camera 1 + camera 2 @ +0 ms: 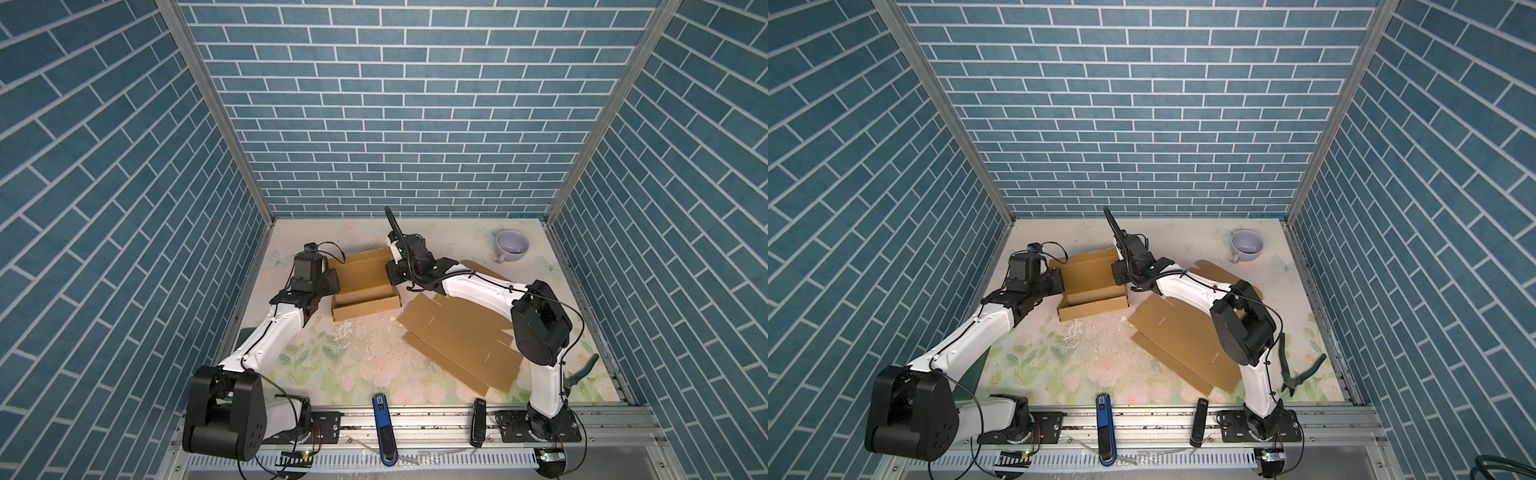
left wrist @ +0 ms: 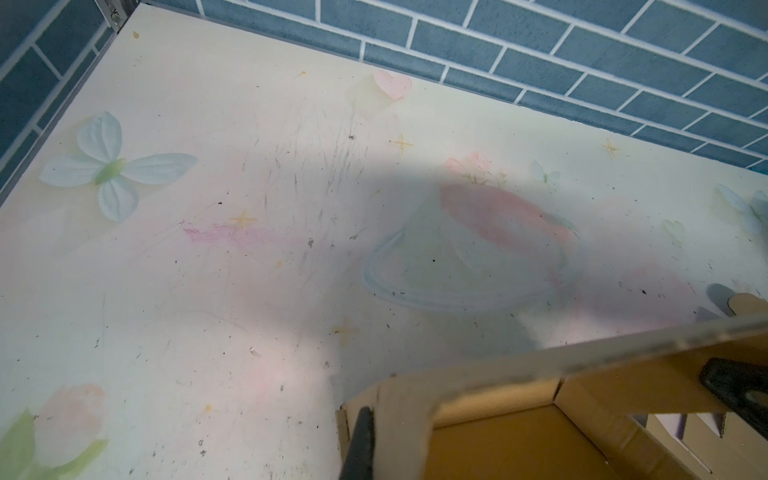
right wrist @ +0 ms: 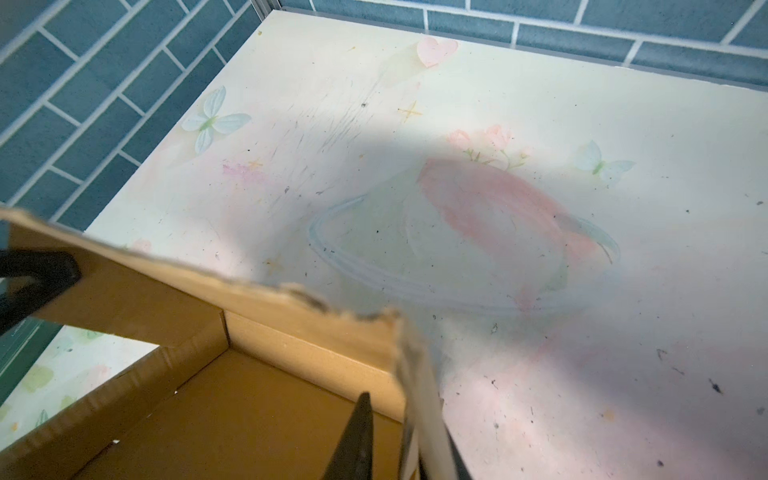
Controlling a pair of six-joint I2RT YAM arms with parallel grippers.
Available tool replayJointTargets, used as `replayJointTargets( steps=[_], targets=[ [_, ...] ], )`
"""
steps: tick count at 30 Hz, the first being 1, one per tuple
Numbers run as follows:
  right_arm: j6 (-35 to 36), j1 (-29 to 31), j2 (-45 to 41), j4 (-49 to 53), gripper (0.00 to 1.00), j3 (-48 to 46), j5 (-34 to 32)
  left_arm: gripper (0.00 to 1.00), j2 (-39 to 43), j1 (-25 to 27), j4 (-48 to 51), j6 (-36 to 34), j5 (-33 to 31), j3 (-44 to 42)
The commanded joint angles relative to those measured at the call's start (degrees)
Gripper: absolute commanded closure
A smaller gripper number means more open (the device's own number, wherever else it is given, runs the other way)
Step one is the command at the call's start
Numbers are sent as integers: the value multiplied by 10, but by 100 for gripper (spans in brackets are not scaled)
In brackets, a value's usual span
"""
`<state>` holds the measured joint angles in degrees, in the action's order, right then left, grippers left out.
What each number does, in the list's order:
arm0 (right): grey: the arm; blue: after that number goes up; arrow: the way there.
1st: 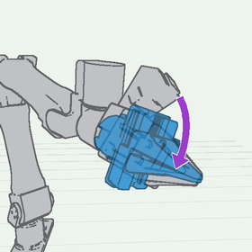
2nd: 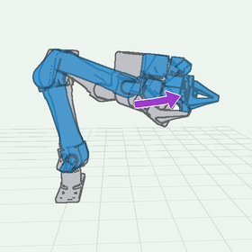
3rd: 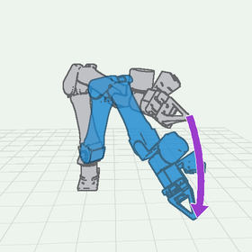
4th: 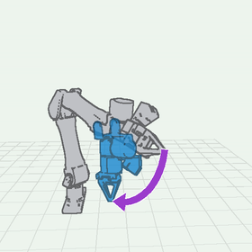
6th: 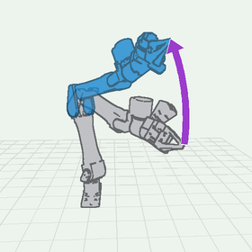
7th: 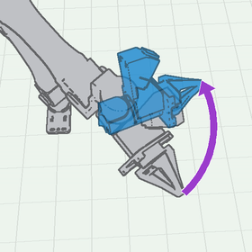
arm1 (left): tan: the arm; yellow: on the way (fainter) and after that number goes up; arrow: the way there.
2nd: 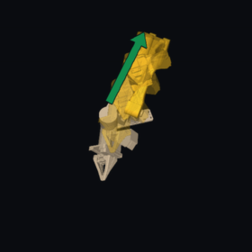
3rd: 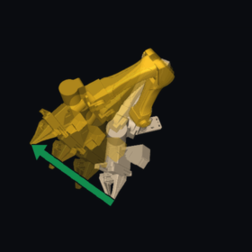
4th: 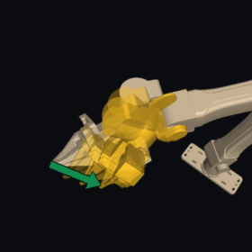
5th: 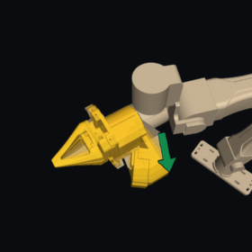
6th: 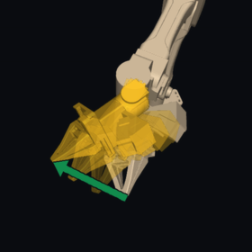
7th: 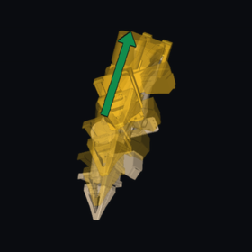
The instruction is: Fold the paper box
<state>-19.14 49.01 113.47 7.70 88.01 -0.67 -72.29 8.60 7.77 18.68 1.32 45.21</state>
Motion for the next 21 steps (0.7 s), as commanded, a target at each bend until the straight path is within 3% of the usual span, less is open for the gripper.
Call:
replayJointTargets(
  steps=[1, 13, 21],
  targets=[
    [7, 9, -26, -4, 79, -16, 7, 99, 15, 8, -19, 4, 2, -14],
    [-7, 18, -46, -46, 81, -71, -11, 99, 67, 49, -43, 21, -67, -68],
    [-8, 19, -62, -46, 75, -84, -19, 99, 94, 79, -46, 20, -115, -87]
  ],
)
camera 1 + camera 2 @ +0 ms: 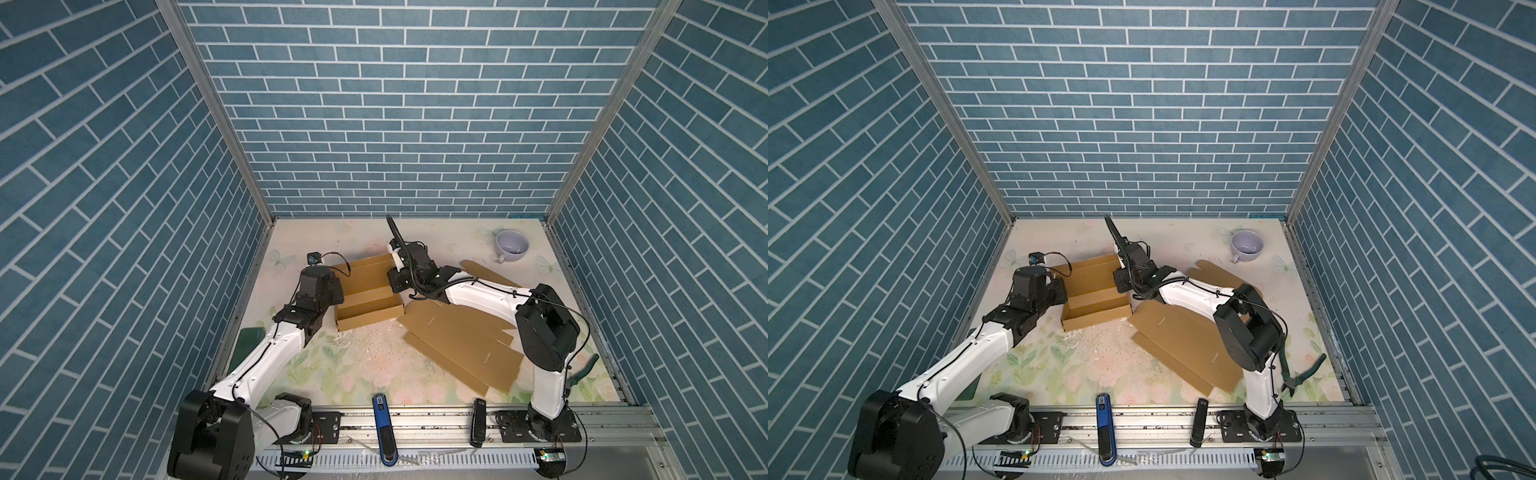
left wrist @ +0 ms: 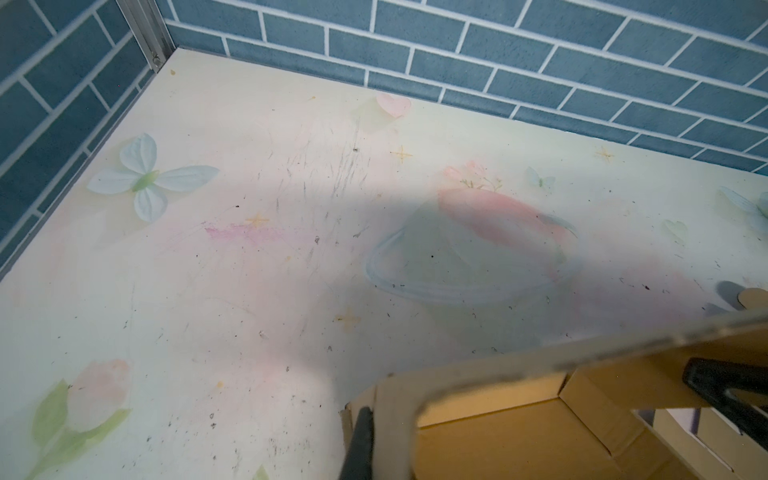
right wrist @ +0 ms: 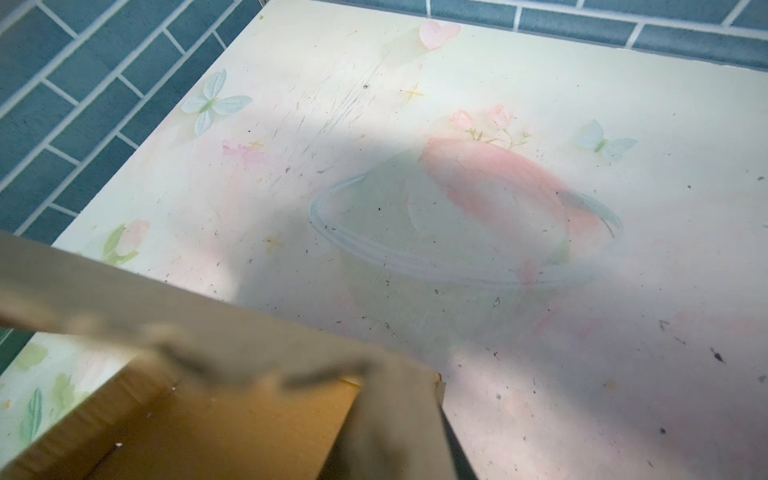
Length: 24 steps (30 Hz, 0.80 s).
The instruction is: Fold the paper box
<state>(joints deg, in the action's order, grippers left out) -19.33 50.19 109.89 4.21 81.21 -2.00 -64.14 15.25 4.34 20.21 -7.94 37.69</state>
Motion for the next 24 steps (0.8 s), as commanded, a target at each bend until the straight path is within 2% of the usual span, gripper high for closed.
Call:
replayJointTargets(
  steps=[1, 15, 20, 24],
  targets=[
    [-6, 6, -27, -10, 74, -18, -7, 99, 15, 16, -12, 6, -27, -14],
    [-21, 7, -41, -13, 71, -39, -9, 99, 25, 63, -33, 20, -91, -56],
    [-32, 8, -44, -22, 78, -48, -5, 100, 26, 76, -36, 23, -107, -58],
    [-36, 14, -40, -18, 78, -40, 0, 100, 26, 86, -39, 30, -119, -62]
  ],
)
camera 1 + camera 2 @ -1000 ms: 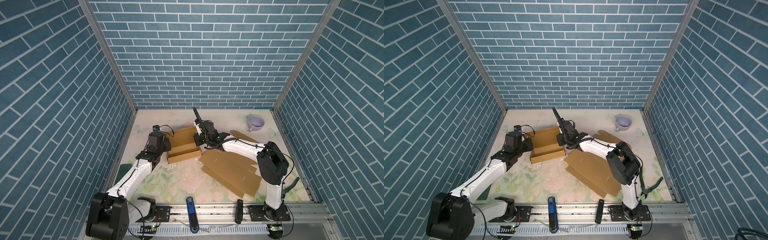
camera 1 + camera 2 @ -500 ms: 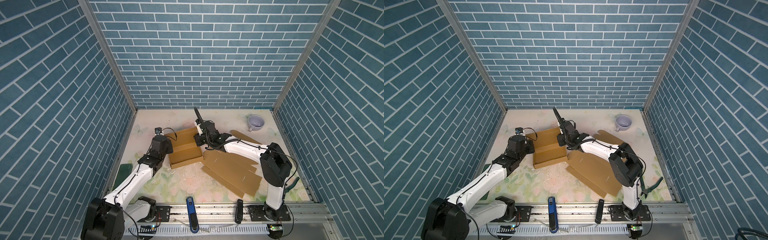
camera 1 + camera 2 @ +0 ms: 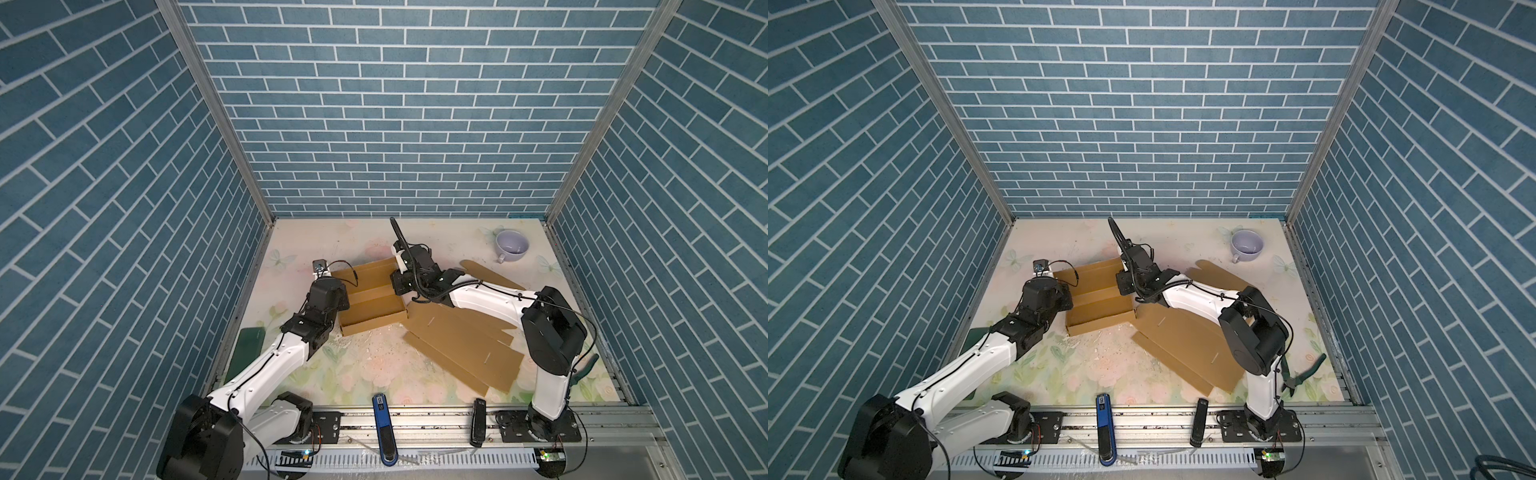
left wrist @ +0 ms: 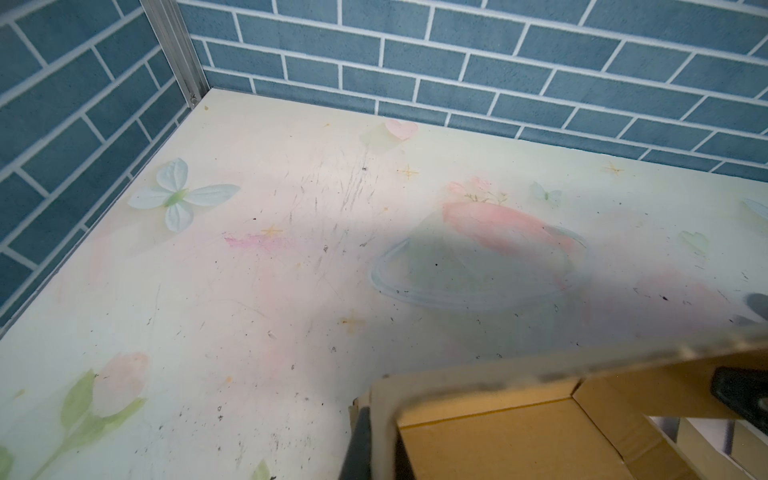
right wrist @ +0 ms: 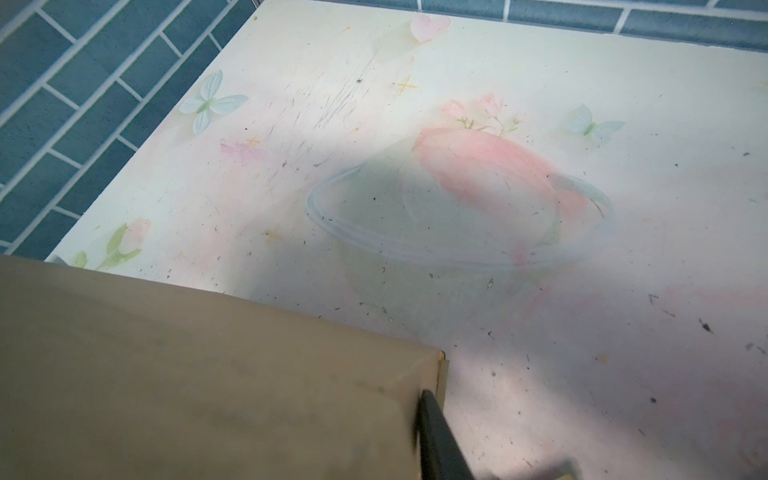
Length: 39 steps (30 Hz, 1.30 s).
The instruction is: Fold the paper box
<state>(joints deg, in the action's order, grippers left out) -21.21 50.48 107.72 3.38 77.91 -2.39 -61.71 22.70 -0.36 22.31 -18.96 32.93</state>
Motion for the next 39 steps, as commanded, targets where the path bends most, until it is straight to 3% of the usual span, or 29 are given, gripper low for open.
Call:
replayJointTargets(
  steps=[1, 27, 39],
  targets=[
    [-18, 13, -17, -8, 78, -6, 4, 99, 2, 17, 7, 10, -14, -15],
    [-45, 46, -50, -43, 80, -98, -38, 100, 64, 83, 9, 65, -91, -79],
    [-42, 46, -67, -42, 71, -104, -53, 100, 58, 96, 13, 68, -116, -79]
  ],
)
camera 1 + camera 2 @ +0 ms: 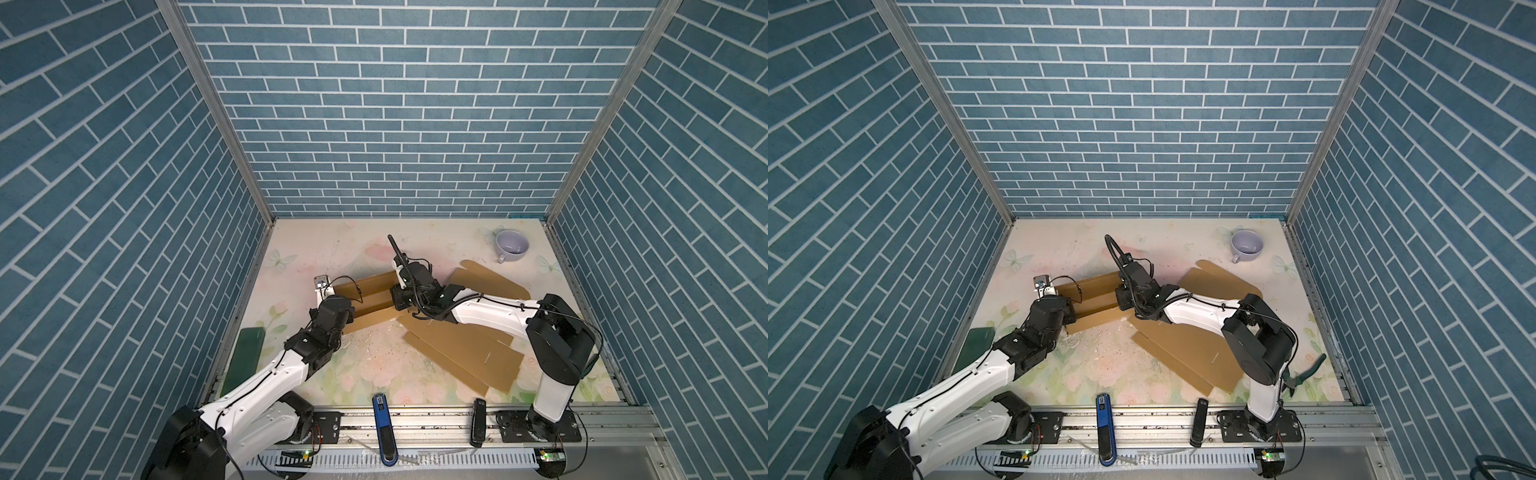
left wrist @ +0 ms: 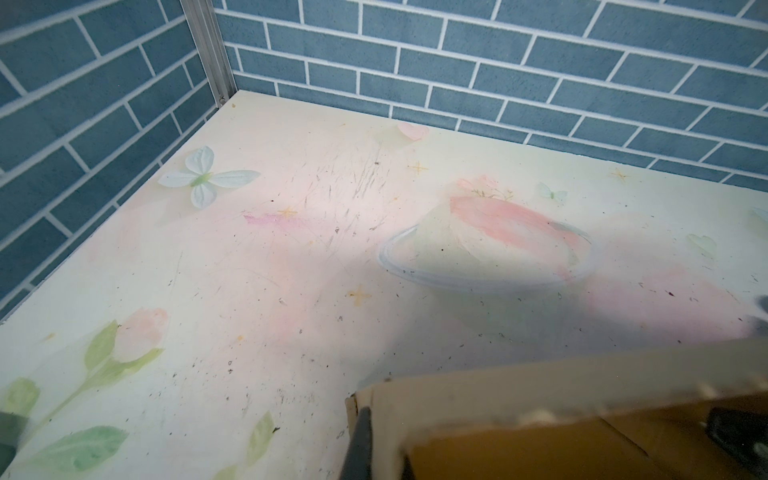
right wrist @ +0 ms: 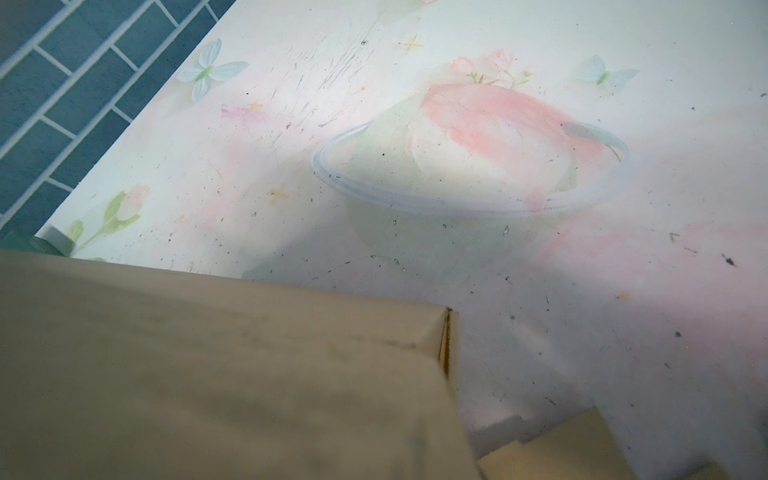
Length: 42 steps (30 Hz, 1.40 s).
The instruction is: Fold the paper box
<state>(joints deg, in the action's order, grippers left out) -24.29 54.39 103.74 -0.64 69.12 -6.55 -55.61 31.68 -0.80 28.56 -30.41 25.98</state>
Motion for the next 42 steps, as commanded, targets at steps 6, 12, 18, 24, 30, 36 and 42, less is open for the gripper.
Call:
replayJointTargets(
  steps=[6, 12, 18, 24, 30, 36, 42],
  targets=[
    [-11, 7, -43, 2, 65, -20, -19, 100, -5, 7, 15, 7, -7, -12],
    [-10, 7, -58, 9, 61, -24, -26, 100, -6, 11, 11, 13, -14, -19],
    [-17, 8, -94, 22, 61, -44, -29, 100, -8, 12, 9, 12, -19, -20],
    [-19, 21, -153, 82, 61, -59, -43, 100, -9, 13, 6, 13, -21, -22],
    [-32, 54, -185, 157, 66, -61, -39, 100, -10, 18, 4, 11, -26, -20],
    [-82, 80, -180, 188, 68, -52, -33, 100, -2, 28, 4, 10, -36, -21],
    [-144, 82, -178, 199, 67, -7, -53, 100, 4, 44, 1, 9, -52, -27]
  ],
)
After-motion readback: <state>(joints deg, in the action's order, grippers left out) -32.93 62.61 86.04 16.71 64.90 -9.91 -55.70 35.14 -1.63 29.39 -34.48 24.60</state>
